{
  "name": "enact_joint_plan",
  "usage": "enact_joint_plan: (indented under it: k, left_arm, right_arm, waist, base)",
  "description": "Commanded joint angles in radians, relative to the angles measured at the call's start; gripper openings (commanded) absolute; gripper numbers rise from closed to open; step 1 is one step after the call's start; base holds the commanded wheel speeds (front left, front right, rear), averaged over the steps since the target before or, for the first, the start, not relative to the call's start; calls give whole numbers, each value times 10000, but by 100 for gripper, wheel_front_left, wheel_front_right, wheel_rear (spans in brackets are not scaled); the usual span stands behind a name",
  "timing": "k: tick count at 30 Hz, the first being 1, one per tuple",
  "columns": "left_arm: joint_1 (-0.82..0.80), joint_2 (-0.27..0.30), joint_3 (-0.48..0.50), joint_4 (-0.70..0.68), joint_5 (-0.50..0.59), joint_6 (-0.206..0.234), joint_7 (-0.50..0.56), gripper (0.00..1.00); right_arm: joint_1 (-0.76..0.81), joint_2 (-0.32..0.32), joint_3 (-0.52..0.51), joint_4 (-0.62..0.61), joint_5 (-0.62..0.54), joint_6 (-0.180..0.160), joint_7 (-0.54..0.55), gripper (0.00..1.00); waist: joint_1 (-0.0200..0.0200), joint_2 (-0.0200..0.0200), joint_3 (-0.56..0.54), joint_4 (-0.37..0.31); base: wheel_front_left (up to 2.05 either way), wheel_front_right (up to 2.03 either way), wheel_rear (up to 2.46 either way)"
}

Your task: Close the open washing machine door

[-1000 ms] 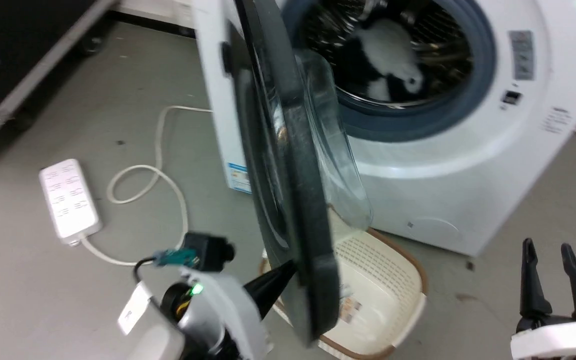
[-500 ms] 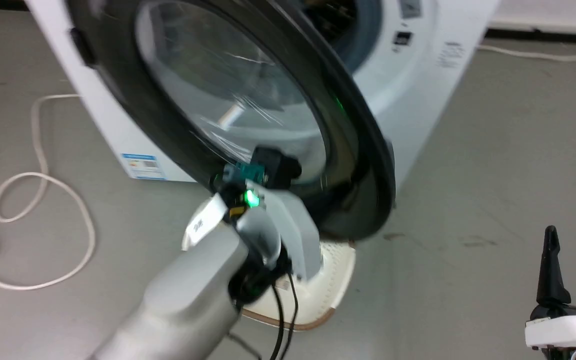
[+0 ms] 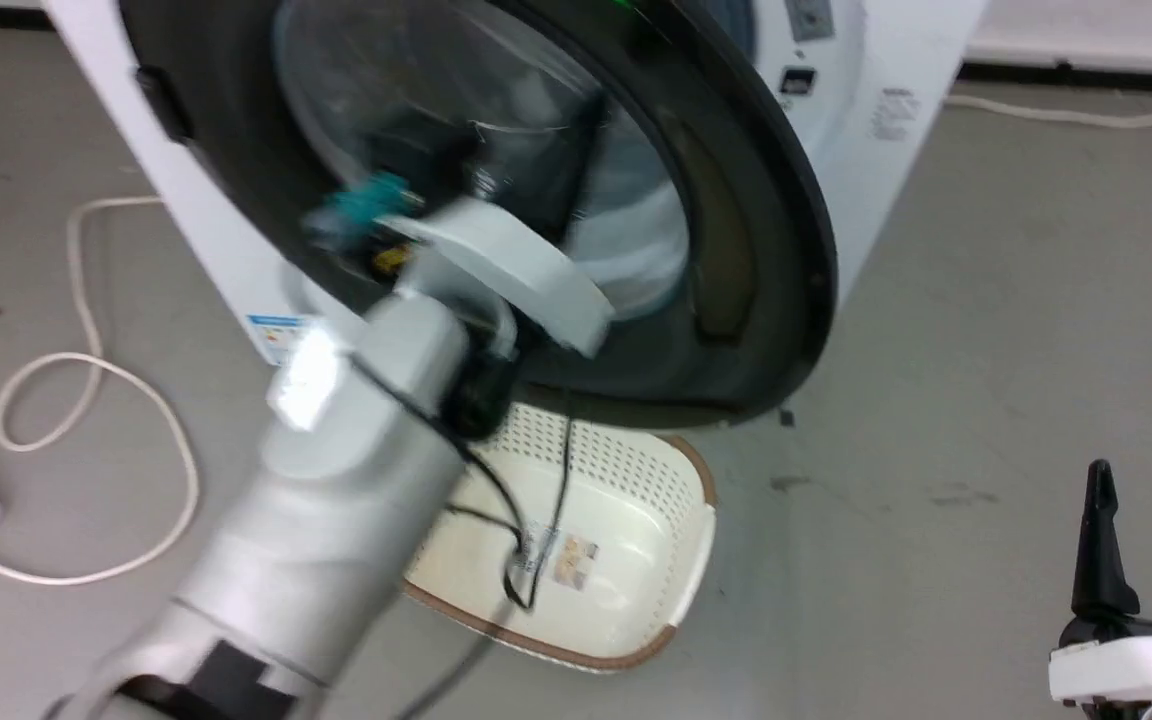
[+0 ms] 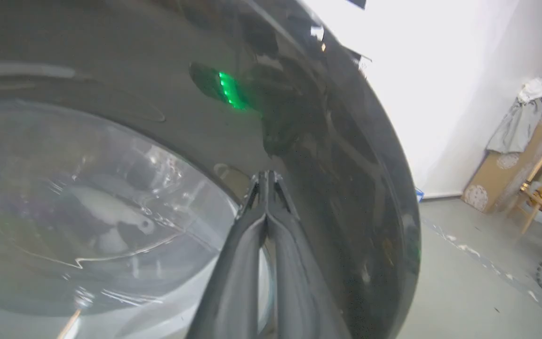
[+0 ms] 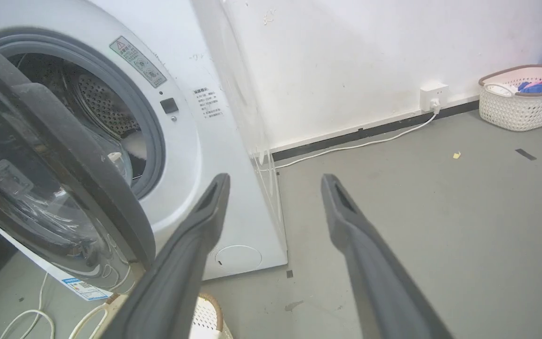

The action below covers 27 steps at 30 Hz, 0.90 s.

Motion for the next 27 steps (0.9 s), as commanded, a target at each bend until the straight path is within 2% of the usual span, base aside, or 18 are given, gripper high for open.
enact_joint_plan:
  k: [1, 5, 8, 13, 16, 19, 27]
  left_arm:
    - [6, 164, 228, -163, 99, 75, -76, 0]
    - [874, 1076, 1687, -1978, 1635, 676, -99, 0]
    - [2059, 1774, 2162, -2811, 2825, 1092, -101, 0]
    - [4026, 2511, 2677, -3183, 3207, 1413, -103, 0]
    - [5025, 2734, 2795, -3338, 2977, 1284, -103, 0]
    - [5861, 2801, 2945, -3623, 2548, 941, -103, 0]
    - [7748, 2327, 3592, -4088, 2120, 653, -104, 0]
  right_arm:
    - [83, -3, -17, 27, -53, 8, -44, 100]
    - [155, -3, 72, 39, -81, 8, -44, 100]
    - [230, -3, 185, 82, -86, 8, -44, 100]
    - [465, -3, 306, 146, -47, 8, -44, 100]
    - [628, -3, 335, 144, -14, 8, -44, 100]
    - [754, -3, 381, 153, 20, 8, -44, 100]
    - [927, -3, 622, 172, 102, 8, -44, 100]
  waist:
    - [-1, -1, -404, 402]
    - [-1, -1, -808, 820]
    - [-1, -1, -1056, 1102]
    - [-1, -1, -1346, 1483]
    - [-1, -1, -1458, 1672]
    - [-1, -1, -1533, 1807]
    - [-1, -1, -1626, 1845]
  base:
    - [0, 0, 0]
    - [0, 0, 0]
    - [0, 0, 0]
    - [0, 0, 0]
    - [0, 0, 0]
    - [0, 0, 0]
    - [0, 0, 0]
